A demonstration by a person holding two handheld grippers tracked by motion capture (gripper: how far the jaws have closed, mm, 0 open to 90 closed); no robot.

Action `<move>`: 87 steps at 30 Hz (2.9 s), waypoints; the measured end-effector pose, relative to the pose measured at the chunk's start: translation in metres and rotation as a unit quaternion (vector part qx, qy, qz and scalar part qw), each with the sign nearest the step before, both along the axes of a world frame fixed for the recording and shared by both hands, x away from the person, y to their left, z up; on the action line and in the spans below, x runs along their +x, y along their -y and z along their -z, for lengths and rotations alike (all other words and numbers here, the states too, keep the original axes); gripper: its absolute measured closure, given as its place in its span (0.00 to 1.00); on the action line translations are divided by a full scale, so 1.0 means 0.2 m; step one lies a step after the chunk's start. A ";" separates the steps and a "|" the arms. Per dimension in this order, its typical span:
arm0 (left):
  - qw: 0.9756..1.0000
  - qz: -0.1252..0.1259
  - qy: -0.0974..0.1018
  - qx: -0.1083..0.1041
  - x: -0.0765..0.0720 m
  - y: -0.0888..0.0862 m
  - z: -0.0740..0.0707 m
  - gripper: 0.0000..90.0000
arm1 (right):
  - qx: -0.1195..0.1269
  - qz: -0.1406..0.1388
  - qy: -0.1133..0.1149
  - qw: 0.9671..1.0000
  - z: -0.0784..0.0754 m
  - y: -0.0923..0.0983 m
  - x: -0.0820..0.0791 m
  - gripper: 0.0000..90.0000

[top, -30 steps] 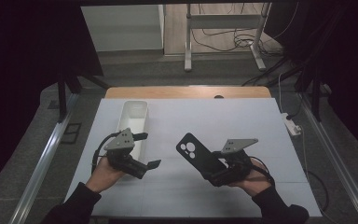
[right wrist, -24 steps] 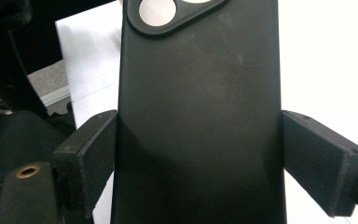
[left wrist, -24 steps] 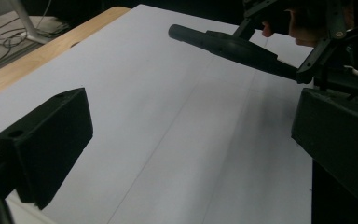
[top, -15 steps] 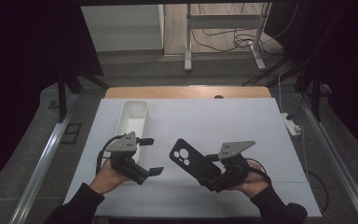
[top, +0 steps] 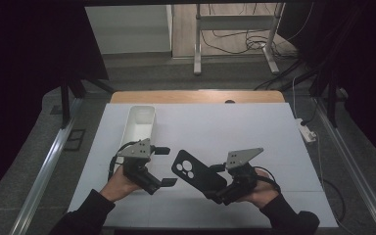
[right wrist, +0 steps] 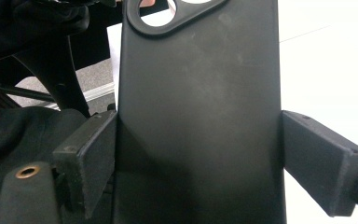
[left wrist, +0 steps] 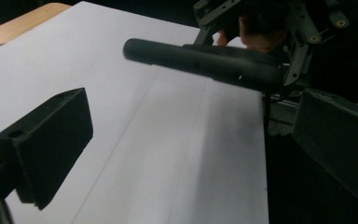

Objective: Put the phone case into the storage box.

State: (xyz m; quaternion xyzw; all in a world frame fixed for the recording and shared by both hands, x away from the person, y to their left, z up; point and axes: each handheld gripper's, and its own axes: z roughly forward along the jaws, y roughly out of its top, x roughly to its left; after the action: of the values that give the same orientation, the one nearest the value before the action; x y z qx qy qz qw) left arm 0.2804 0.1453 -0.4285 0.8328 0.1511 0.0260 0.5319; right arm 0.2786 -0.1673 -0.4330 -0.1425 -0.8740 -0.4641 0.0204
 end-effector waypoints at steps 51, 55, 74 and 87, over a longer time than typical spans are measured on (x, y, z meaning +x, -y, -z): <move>0.994 0.098 -0.037 -0.041 0.00 0.09 -0.02 0.16 | 0.004 -0.059 0.006 0.998 0.02 -0.07 -0.02 0.14; 0.994 0.098 -0.036 -0.039 0.00 0.09 -0.02 0.16 | -0.002 -0.061 0.007 0.998 0.03 -0.07 -0.02 0.14; 0.999 0.021 -0.030 -0.017 0.01 0.05 -0.06 0.17 | -0.023 -0.010 0.035 0.999 0.03 -0.06 -0.01 0.02; 0.997 -0.065 -0.038 0.015 0.03 0.05 -0.08 0.16 | -0.062 0.057 0.063 0.994 0.04 -0.08 -0.03 0.00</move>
State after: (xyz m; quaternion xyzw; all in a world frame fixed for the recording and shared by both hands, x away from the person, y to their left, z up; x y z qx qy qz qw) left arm 0.2855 0.1348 -0.4122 0.8294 0.2248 0.0311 0.5104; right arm 0.2732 -0.1518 -0.4419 -0.1634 -0.8913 -0.4171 -0.0698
